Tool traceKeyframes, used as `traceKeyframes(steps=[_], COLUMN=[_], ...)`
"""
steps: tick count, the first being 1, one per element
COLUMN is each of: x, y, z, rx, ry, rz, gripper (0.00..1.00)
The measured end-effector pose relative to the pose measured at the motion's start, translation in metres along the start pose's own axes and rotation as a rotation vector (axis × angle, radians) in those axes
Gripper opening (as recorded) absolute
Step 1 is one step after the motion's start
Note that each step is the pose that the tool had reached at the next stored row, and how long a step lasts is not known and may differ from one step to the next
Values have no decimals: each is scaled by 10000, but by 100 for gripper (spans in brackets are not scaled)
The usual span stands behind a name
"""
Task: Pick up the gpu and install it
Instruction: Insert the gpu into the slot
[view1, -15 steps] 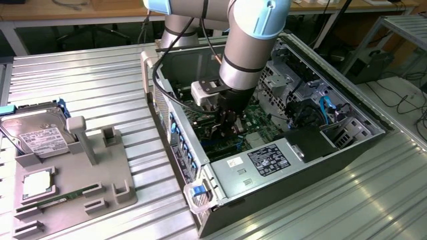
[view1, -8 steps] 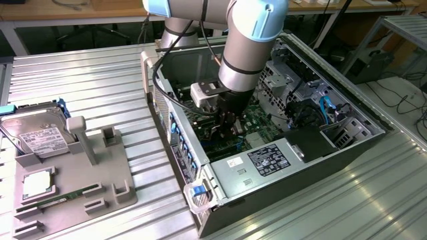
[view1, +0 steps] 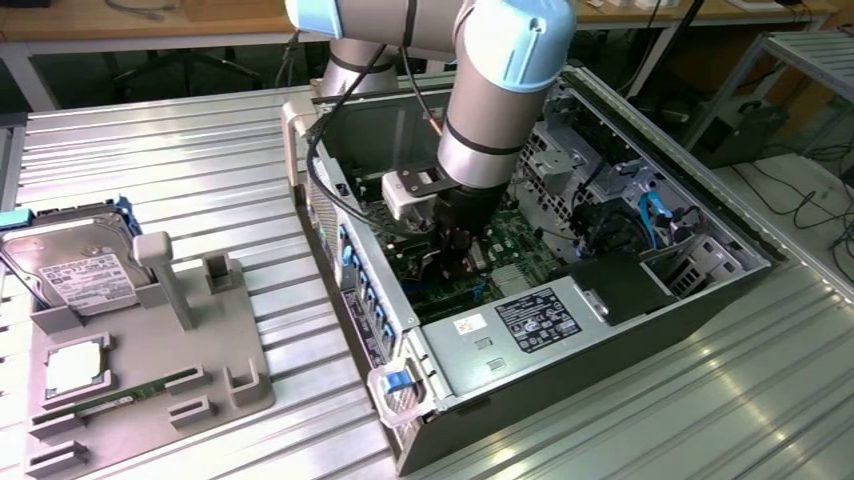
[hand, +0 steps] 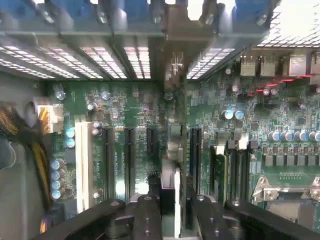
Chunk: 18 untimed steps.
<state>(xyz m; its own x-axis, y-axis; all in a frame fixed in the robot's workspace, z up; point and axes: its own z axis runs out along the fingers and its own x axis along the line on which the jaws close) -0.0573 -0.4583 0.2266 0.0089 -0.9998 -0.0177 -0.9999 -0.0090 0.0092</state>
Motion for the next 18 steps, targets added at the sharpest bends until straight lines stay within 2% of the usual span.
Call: traceKeyframes(steps=[1,2,8,9,11,13,15,18], x=[1,-1,-12,-15,-29,-40,-48,-48], y=[1,3,5,5,7,8,8,7], z=[-16,-61,-309,-358,-535,-628,-698,-702], rx=[-1,18,113,125,173,212,260,263], ry=[17,25,29,31,40,45,45,43], rz=[-1,1,-1,-1,-3,-2,-3,-3], gripper=[29,35,35,35,35,35,35,33])
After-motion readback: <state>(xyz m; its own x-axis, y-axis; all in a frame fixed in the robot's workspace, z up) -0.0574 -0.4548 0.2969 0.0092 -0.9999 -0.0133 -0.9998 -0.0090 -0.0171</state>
